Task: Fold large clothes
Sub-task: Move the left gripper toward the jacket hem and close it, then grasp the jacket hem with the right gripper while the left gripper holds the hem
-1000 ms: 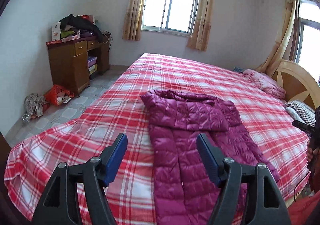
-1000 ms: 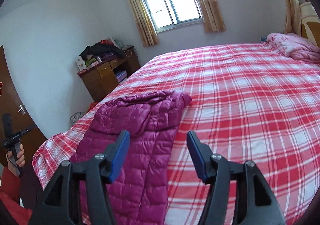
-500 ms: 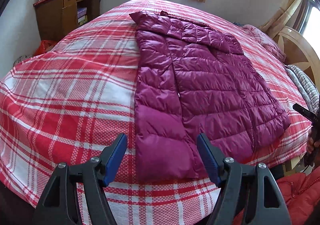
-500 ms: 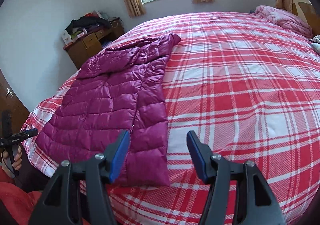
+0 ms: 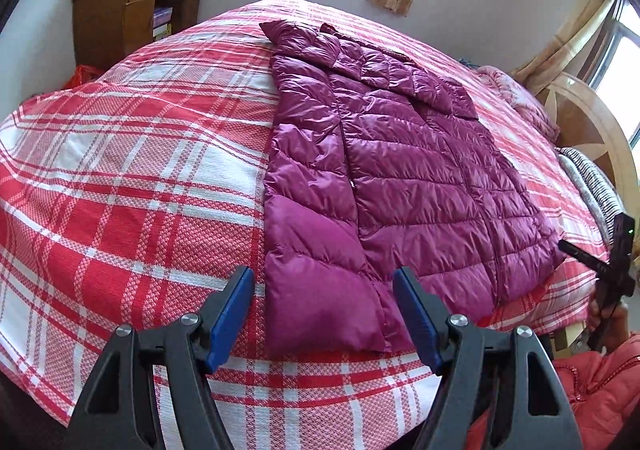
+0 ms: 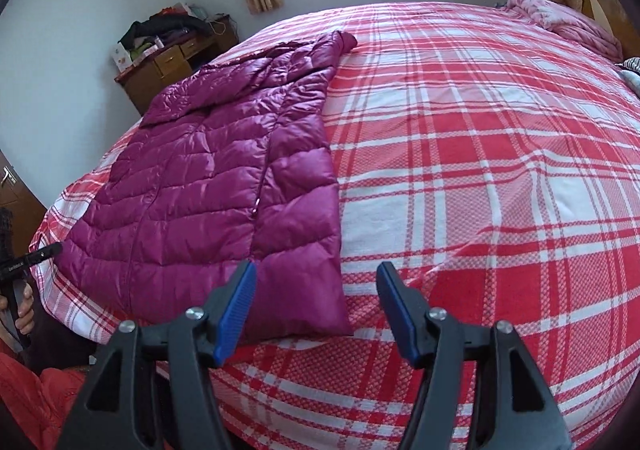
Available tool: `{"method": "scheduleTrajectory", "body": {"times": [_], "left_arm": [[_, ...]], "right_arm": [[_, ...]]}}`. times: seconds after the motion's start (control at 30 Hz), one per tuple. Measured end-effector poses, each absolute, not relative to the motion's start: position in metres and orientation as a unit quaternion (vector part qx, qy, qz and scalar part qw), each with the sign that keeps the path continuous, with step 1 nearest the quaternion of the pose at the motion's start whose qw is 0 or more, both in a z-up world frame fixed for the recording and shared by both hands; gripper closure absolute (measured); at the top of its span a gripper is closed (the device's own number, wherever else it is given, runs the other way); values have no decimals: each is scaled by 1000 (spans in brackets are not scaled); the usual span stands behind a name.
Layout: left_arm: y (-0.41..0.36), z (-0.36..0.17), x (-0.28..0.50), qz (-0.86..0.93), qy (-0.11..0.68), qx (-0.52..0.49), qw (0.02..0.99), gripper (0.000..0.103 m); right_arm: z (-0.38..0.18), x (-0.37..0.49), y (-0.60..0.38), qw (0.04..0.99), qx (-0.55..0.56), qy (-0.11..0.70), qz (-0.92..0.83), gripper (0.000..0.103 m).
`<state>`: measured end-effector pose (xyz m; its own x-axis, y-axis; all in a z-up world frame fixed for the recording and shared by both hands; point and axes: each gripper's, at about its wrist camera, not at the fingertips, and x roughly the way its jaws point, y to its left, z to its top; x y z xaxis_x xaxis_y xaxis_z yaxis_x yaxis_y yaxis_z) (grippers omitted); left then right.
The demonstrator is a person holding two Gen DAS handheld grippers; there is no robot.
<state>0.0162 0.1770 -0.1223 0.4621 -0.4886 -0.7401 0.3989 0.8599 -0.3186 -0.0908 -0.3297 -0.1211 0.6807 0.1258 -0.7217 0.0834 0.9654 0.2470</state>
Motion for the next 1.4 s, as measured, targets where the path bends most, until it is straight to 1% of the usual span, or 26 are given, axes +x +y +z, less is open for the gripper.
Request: {"method": "scheduleTrajectory", "body": {"times": [0.1, 0.17, 0.2, 0.23, 0.27, 0.33, 0.4, 0.43, 0.47, 0.53, 0.63, 0.73, 0.83, 1.07, 1.17, 1.27, 1.33, 1.37, 1.4], "left_arm": [[176, -123, 15, -269, 447, -49, 852, 31], [171, -123, 12, -267, 444, -31, 855, 31], [168, -122, 11, -266, 444, -19, 855, 31], [165, -122, 10, -268, 445, -11, 854, 31], [163, -122, 9, -268, 446, -5, 854, 32], [159, -122, 8, -264, 444, 5, 856, 33], [159, -122, 7, -260, 442, 11, 859, 45], [160, -121, 8, -263, 445, 3, 856, 70], [162, -124, 12, -275, 460, -17, 844, 91], [167, -133, 19, -285, 488, -61, 823, 91], [168, -136, 18, -280, 488, -61, 824, 92], [169, -124, 15, -301, 474, -82, 824, 93], [168, -105, 9, -316, 449, -84, 832, 93], [178, -75, 2, -360, 414, -133, 825, 94], [172, -70, -2, -351, 405, -98, 838, 94], [169, -80, 2, -327, 422, -76, 842, 94], [169, -88, 6, -313, 433, -64, 843, 93], [169, -92, 7, -306, 439, -56, 843, 93], [171, -94, 8, -299, 443, -50, 844, 93]], "right_arm": [[-126, -87, -332, 903, 144, 404, 16, 37], [-130, -86, -330, 901, 155, 404, 24, 37], [-130, -86, -327, 903, 147, 402, 30, 43], [-131, -85, -322, 902, 137, 407, 40, 51], [-133, -84, -317, 899, 129, 416, 47, 68], [-134, -84, -310, 901, 107, 417, 45, 73], [-134, -83, -306, 900, 99, 421, 50, 85], [-133, -83, -306, 899, 103, 422, 53, 87], [-132, -83, -307, 898, 108, 422, 55, 90], [-126, -86, -311, 899, 128, 414, 62, 92], [-112, -92, -322, 902, 167, 392, 78, 93], [-99, -99, -328, 902, 191, 376, 90, 93], [-85, -108, -329, 906, 191, 365, 93, 94], [-60, -126, -339, 914, 197, 340, 97, 96], [-59, -126, -339, 918, 178, 344, 80, 97], [-63, -124, -340, 924, 170, 337, 62, 95], [-67, -122, -346, 918, 196, 339, 67, 82], [-69, -121, -348, 914, 206, 343, 67, 55], [-71, -121, -350, 914, 215, 339, 65, 24]]}}
